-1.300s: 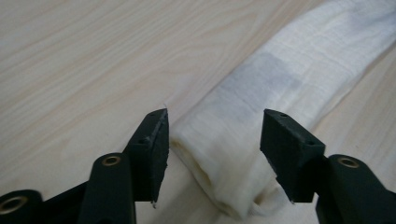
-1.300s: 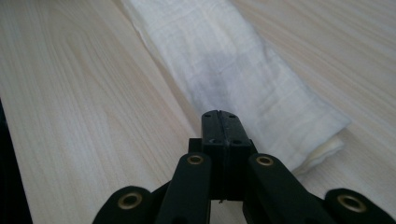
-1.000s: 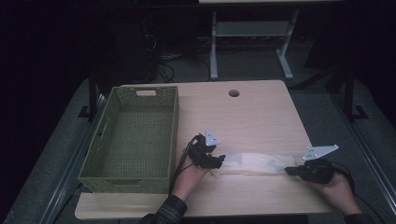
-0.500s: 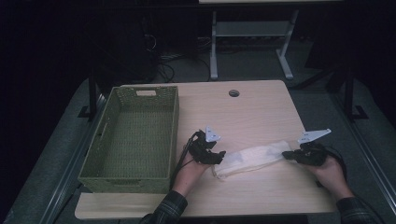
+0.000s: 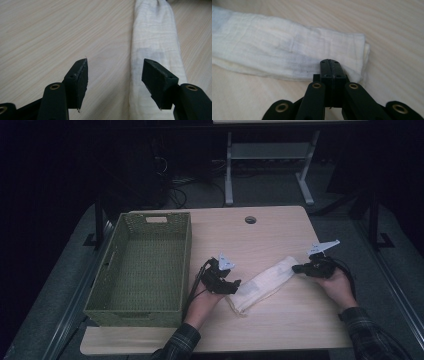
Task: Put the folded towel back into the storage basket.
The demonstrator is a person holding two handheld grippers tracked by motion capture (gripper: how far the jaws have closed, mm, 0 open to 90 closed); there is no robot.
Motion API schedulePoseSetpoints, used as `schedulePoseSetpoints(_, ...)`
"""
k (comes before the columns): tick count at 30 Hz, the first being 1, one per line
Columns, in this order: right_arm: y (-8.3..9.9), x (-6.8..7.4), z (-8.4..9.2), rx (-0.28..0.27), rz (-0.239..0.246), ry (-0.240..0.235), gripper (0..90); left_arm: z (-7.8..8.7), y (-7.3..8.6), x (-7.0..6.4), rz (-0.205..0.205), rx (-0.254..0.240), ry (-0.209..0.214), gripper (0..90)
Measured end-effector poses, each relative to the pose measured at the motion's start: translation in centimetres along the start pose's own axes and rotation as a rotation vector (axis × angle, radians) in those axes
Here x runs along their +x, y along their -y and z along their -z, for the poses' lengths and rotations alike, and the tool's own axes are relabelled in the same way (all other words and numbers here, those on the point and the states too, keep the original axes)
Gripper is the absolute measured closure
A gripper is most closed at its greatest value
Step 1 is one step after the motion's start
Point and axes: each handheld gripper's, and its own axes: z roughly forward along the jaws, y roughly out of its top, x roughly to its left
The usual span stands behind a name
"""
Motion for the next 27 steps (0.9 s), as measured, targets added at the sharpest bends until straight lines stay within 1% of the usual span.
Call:
schedulePoseSetpoints(1,-0.3,-0.2,-0.3,-0.002,-0.006,-0.003,90.0,0.0,0.0,0.1,-0.006,0.008,0.0,37.5)
schedulePoseSetpoints(4,-0.8,-0.8,-0.9,-0.017,-0.026,-0.016,90.0,-0.1,0.0,0.1,-0.006,0.013,0.005,38.5)
schedulePoseSetpoints(7,-1.3,-1.2,-1.5,-0.026,-0.015,-0.023,90.0,-0.1,0.1,0.1,-0.006,0.017,0.013,38.8)
schedulePoseSetpoints(8,-1.6,-1.2,-1.7,-0.023,-0.03,-0.026,90.0,-0.2,0.1,0.1,-0.008,0.02,0.015,38.9)
schedulePoseSetpoints(11,-2.6,-1.4,-2.6,-0.019,-0.01,-0.028,90.0,-0.3,0.1,0.1,-0.008,0.025,0.019,39.3)
schedulePoseSetpoints(14,-3.6,-1.5,-3.3,-0.01,0.004,-0.03,90.0,-0.3,0.1,0.1,0.002,0.024,0.021,39.1)
schedulePoseSetpoints(16,-4.3,-1.5,-3.8,-0.011,0.008,-0.033,90.0,-0.3,0.1,0.1,0.006,0.022,0.019,39.0)
schedulePoseSetpoints(17,-4.6,-1.5,-4.0,-0.008,0.002,-0.038,90.0,-0.3,0.1,0.1,0.007,0.022,0.023,38.8)
schedulePoseSetpoints(19,-5.0,-1.6,-4.5,-0.009,0.012,-0.042,90.0,-0.3,0.1,0.2,0.008,0.022,0.026,39.1)
schedulePoseSetpoints(20,-5.2,-1.5,-4.7,-0.008,0.003,-0.045,90.0,-0.3,0.1,0.2,0.008,0.024,0.026,39.1)
schedulePoseSetpoints(22,-5.7,-1.4,-5.2,-0.014,0.014,-0.051,90.0,-0.4,0.1,0.2,0.008,0.027,0.028,39.1)
schedulePoseSetpoints(24,-6.1,-1.3,-5.6,-0.017,0.012,-0.058,90.0,-0.4,0.1,0.2,0.006,0.032,0.029,39.2)
schedulePoseSetpoints(27,-6.7,-1.2,-6.2,-0.02,0.016,-0.061,90.0,-0.4,0.1,0.1,0.009,0.04,0.039,42.4)
